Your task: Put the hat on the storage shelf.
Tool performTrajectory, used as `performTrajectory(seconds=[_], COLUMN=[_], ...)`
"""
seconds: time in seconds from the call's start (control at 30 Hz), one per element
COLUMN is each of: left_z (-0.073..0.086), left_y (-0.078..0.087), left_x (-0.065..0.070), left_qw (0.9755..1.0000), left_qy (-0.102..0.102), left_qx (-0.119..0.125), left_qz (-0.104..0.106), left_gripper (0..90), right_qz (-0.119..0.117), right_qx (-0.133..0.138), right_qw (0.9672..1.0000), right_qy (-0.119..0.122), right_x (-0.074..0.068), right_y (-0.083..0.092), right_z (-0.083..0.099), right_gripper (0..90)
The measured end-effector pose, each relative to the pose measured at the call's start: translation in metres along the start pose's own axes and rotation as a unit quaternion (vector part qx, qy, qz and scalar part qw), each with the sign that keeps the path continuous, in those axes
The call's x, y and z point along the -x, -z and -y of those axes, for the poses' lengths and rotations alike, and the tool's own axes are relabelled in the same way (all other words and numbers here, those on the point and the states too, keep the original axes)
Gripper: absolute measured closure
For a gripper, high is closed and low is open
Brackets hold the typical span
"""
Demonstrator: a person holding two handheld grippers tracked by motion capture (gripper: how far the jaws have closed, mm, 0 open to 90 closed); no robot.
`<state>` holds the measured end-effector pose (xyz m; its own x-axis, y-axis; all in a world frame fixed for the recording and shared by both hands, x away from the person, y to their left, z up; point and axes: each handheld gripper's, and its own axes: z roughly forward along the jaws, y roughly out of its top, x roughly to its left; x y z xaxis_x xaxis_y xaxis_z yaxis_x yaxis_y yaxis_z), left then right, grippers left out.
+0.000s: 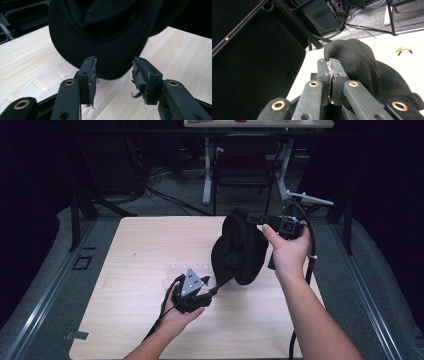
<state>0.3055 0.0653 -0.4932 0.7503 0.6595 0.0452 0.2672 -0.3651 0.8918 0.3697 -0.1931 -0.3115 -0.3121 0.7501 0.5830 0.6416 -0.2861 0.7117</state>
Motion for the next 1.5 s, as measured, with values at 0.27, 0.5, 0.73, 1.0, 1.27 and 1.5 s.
performTrajectory(seconds=[0.27,0.5,0.73,1.0,1.27,1.5], left_z=[-0.001,-0.001,-0.005,-0.005,0.001,0.004], left_y=[-0.012,-0.007,-0.004,-0.013,-0.011,-0.008], left_x=[0.007,0.012,0.019,0.022,0.018,0.015], left_qw=[1.0000,0.9998,0.9989,0.9998,0.9997,0.9994], left_qy=[0.001,0.003,0.000,-0.016,-0.022,-0.033], left_qx=[-0.005,0.005,0.018,-0.006,-0.011,-0.006], left_qz=[0.001,0.017,0.043,0.009,-0.005,-0.010], left_gripper=[57.5,56.0,52.2,61.9,77.3,81.0], right_qz=[-0.004,-0.007,-0.008,-0.010,-0.012,-0.016], right_qx=[0.000,0.001,0.002,0.001,-0.001,-0.001], right_qw=[1.0000,0.9999,0.9999,0.9999,0.9998,0.9997], right_qy=[0.006,0.008,0.008,0.010,0.015,0.016], right_x=[-0.006,-0.009,-0.010,-0.012,-0.014,-0.017], right_y=[0.000,0.000,0.000,0.000,0.002,0.001], right_z=[0.002,0.002,0.002,0.003,0.003,0.004], right_gripper=[88.0,88.0,88.0,88.0,88.0,88.1])
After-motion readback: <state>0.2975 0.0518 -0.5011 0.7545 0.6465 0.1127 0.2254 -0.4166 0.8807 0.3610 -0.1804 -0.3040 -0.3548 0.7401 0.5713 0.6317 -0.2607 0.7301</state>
